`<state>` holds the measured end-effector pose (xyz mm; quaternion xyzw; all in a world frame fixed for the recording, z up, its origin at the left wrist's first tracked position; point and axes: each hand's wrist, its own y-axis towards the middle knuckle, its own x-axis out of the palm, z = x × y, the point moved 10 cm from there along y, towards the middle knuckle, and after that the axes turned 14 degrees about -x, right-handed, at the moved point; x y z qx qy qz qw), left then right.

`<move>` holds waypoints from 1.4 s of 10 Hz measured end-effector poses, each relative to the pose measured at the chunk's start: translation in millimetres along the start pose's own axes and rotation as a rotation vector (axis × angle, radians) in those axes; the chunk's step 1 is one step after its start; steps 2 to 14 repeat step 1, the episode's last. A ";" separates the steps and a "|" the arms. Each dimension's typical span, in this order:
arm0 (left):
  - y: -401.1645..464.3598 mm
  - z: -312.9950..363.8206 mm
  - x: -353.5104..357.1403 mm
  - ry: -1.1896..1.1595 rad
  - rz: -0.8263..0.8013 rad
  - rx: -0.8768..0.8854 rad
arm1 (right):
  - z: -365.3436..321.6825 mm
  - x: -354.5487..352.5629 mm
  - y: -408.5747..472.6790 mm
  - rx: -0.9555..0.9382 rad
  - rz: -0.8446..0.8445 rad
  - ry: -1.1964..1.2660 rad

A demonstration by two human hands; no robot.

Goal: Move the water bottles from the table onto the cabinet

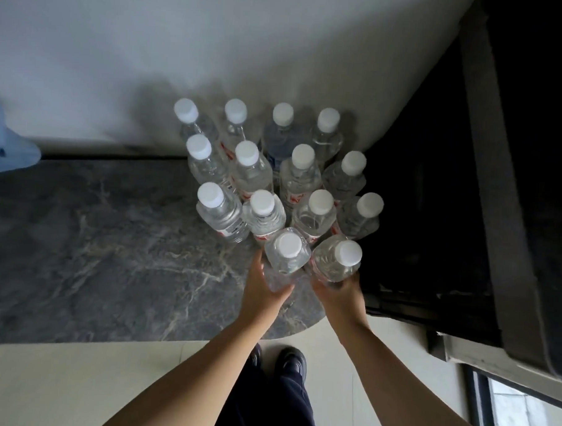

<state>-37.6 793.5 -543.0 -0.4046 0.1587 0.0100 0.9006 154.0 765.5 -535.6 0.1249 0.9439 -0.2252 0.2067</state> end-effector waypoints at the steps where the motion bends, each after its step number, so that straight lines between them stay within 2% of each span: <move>1: -32.7 -34.8 -7.4 0.093 -0.055 -0.172 | 5.2 -4.0 -36.0 0.026 -0.029 0.022; 14: -32.7 -34.8 -7.4 0.093 -0.055 -0.172 | 5.2 -4.0 -36.0 0.026 -0.029 0.022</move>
